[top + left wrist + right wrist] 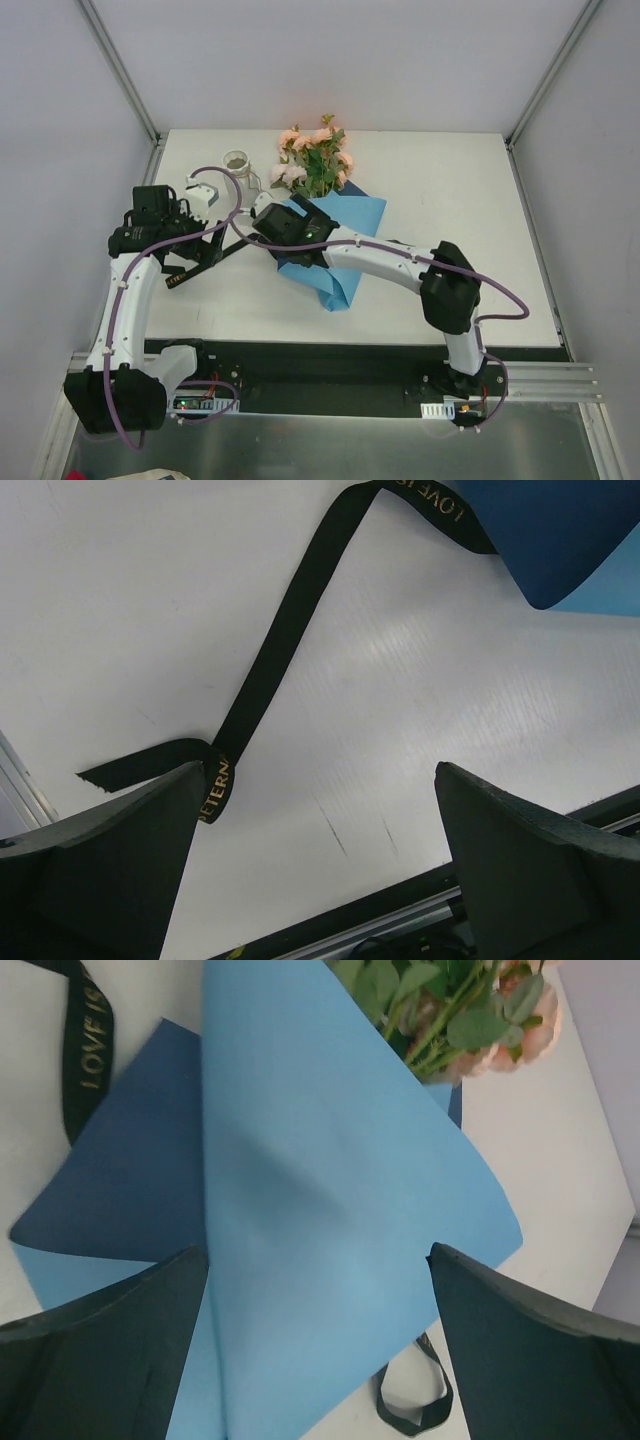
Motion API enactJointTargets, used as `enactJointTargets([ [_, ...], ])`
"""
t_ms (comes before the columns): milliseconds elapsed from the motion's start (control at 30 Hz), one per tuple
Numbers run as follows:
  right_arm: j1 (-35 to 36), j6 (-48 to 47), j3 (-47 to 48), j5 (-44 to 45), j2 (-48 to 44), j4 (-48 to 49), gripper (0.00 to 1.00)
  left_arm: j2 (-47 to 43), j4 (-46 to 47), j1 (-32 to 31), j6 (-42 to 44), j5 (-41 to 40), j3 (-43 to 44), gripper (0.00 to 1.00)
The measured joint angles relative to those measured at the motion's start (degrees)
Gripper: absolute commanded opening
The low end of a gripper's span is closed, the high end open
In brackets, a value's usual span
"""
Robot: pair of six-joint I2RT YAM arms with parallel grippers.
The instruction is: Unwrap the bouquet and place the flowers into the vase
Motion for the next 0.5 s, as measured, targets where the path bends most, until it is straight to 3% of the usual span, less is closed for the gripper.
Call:
enactJointTargets([
  [500, 1.8, -4.5, 0.0, 1.6, 7.3, 7.0, 0.96, 0.0, -0.3, 0.0, 0.2, -0.5, -0.6, 0.99],
])
